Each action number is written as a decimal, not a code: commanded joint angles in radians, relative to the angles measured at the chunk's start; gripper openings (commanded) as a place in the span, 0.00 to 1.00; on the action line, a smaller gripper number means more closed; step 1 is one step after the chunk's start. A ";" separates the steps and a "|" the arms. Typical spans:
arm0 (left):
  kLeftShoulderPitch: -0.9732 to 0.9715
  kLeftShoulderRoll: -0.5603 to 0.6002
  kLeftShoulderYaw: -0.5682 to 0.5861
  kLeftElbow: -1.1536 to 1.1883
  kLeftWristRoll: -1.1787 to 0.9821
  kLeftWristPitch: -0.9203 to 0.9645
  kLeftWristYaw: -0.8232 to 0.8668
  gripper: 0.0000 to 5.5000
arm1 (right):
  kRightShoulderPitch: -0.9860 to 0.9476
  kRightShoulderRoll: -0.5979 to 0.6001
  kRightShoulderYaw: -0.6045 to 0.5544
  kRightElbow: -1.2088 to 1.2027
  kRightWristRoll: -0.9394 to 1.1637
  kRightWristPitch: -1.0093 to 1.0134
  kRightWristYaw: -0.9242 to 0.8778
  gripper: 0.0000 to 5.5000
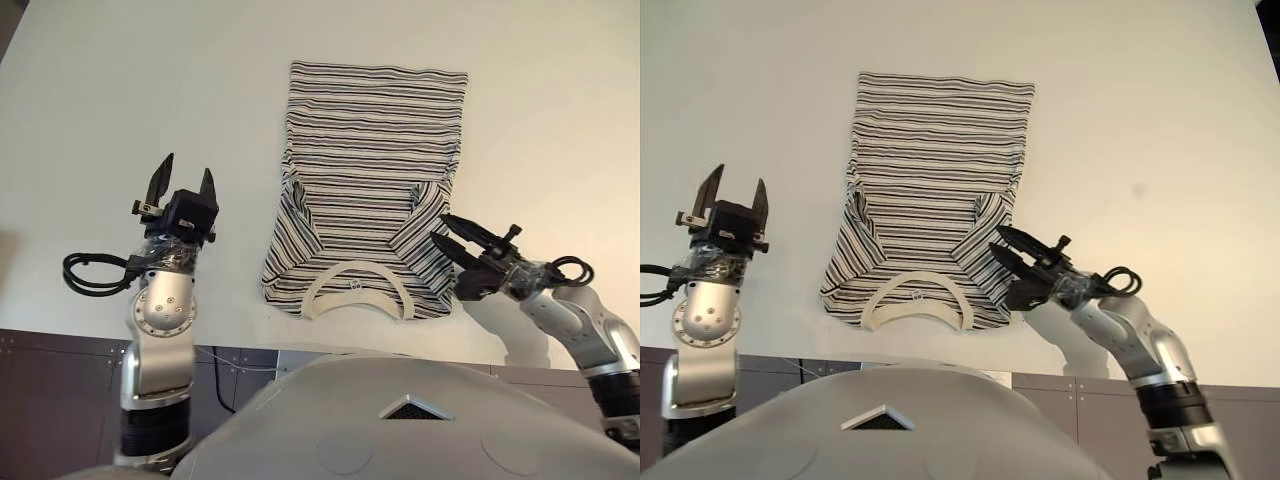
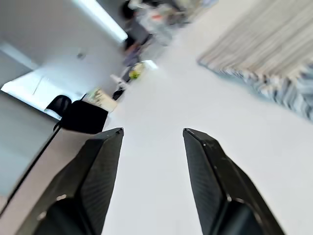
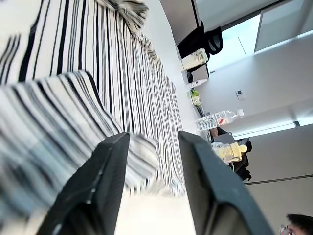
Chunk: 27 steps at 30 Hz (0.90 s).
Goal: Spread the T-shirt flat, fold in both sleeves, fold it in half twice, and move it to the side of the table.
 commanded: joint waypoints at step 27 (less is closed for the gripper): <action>-0.114 0.518 -0.323 0.411 0.097 -0.806 -0.354 0.46 | -0.057 -0.234 0.175 -0.064 0.221 -0.012 0.500 0.50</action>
